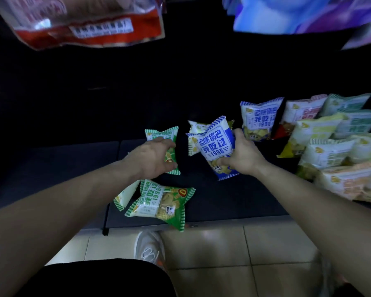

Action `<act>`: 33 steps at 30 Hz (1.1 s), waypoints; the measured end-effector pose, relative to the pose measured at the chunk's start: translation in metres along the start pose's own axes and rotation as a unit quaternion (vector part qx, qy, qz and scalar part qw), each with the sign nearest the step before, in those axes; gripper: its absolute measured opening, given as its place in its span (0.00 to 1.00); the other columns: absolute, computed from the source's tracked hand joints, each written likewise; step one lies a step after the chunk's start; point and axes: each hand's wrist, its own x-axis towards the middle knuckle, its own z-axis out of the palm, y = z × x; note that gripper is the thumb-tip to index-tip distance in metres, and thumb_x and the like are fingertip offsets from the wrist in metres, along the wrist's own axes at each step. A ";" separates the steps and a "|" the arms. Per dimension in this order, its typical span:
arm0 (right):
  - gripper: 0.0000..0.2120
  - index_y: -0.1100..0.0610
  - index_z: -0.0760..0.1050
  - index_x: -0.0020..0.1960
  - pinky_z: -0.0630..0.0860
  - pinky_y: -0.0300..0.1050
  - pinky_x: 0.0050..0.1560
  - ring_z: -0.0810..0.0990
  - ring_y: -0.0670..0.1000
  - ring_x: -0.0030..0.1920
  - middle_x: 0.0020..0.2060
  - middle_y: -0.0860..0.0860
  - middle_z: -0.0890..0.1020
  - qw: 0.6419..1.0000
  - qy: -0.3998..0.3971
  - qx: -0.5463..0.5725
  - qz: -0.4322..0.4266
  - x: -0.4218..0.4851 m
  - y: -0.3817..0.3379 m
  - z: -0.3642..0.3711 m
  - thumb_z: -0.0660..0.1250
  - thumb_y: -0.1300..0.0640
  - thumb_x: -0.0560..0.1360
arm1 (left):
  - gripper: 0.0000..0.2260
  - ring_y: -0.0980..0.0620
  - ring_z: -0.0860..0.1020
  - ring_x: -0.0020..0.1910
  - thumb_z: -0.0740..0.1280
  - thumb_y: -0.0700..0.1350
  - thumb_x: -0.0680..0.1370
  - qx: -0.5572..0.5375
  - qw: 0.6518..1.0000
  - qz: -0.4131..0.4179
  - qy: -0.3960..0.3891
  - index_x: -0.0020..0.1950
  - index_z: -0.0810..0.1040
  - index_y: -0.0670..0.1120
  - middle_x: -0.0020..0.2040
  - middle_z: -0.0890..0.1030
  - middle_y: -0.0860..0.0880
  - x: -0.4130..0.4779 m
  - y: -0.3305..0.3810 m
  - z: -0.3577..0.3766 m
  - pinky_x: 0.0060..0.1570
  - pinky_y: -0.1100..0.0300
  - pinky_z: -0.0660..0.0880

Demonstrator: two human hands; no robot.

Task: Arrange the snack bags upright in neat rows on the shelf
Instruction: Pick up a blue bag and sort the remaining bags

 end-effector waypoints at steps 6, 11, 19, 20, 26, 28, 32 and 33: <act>0.43 0.41 0.57 0.60 0.75 0.43 0.42 0.78 0.42 0.46 0.48 0.42 0.78 0.994 -0.063 -0.082 -0.027 -0.066 -0.016 -0.094 0.83 0.48 0.58 | 0.38 0.59 0.71 0.60 0.75 0.60 0.69 -0.120 0.990 0.059 0.054 0.74 0.64 0.53 0.67 0.71 0.54 -0.011 0.065 -0.024 0.55 0.63 0.68; 0.49 0.47 0.63 0.69 0.76 0.44 0.53 0.78 0.46 0.54 0.56 0.43 0.78 0.992 -0.073 -0.092 -0.045 -0.123 -0.015 -0.132 0.85 0.48 0.54 | 0.44 0.60 0.71 0.61 0.78 0.63 0.62 -0.189 0.975 0.117 -0.004 0.73 0.64 0.57 0.62 0.71 0.63 -0.026 0.124 -0.026 0.57 0.63 0.70; 0.47 0.45 0.64 0.69 0.75 0.45 0.55 0.77 0.47 0.59 0.60 0.43 0.77 0.998 -0.033 -0.011 -0.050 -0.147 0.001 -0.138 0.84 0.45 0.56 | 0.28 0.68 0.78 0.46 0.80 0.59 0.63 -0.211 0.966 0.145 0.029 0.58 0.73 0.61 0.47 0.80 0.64 -0.017 0.179 -0.019 0.39 0.75 0.70; 0.48 0.46 0.62 0.72 0.74 0.46 0.57 0.75 0.48 0.62 0.64 0.45 0.75 0.998 -0.029 -0.026 -0.046 -0.146 0.007 -0.141 0.82 0.43 0.58 | 0.27 0.66 0.79 0.46 0.80 0.59 0.62 -0.195 0.970 0.138 0.043 0.57 0.73 0.60 0.47 0.81 0.64 -0.011 0.180 -0.018 0.39 0.74 0.71; 0.41 0.50 0.59 0.76 0.72 0.50 0.63 0.71 0.54 0.68 0.72 0.52 0.66 0.984 -0.092 -0.135 0.065 -0.135 0.061 -0.172 0.71 0.36 0.70 | 0.40 0.50 0.79 0.48 0.77 0.65 0.62 -0.002 0.995 0.051 0.089 0.71 0.69 0.55 0.58 0.81 0.50 0.041 0.175 0.002 0.37 0.58 0.71; 0.41 0.50 0.59 0.76 0.72 0.49 0.61 0.72 0.55 0.66 0.71 0.53 0.66 0.977 -0.119 -0.146 0.099 -0.131 0.079 -0.179 0.70 0.36 0.71 | 0.40 0.50 0.79 0.45 0.77 0.65 0.62 0.026 0.996 0.023 0.080 0.70 0.69 0.56 0.55 0.81 0.50 0.064 0.177 0.007 0.34 0.58 0.71; 0.39 0.50 0.58 0.77 0.72 0.48 0.54 0.72 0.56 0.64 0.71 0.53 0.66 0.966 -0.138 -0.180 0.121 -0.119 0.104 -0.185 0.69 0.37 0.73 | 0.41 0.48 0.79 0.54 0.78 0.62 0.63 0.022 0.997 0.002 0.070 0.73 0.67 0.54 0.62 0.78 0.50 0.113 0.188 0.024 0.41 0.57 0.74; 0.38 0.50 0.58 0.77 0.71 0.47 0.53 0.72 0.56 0.64 0.71 0.53 0.66 0.966 -0.139 -0.180 0.123 -0.116 0.109 -0.186 0.69 0.37 0.73 | 0.42 0.48 0.78 0.56 0.78 0.62 0.64 0.013 0.998 0.000 0.067 0.74 0.66 0.54 0.64 0.77 0.50 0.124 0.191 0.030 0.44 0.56 0.75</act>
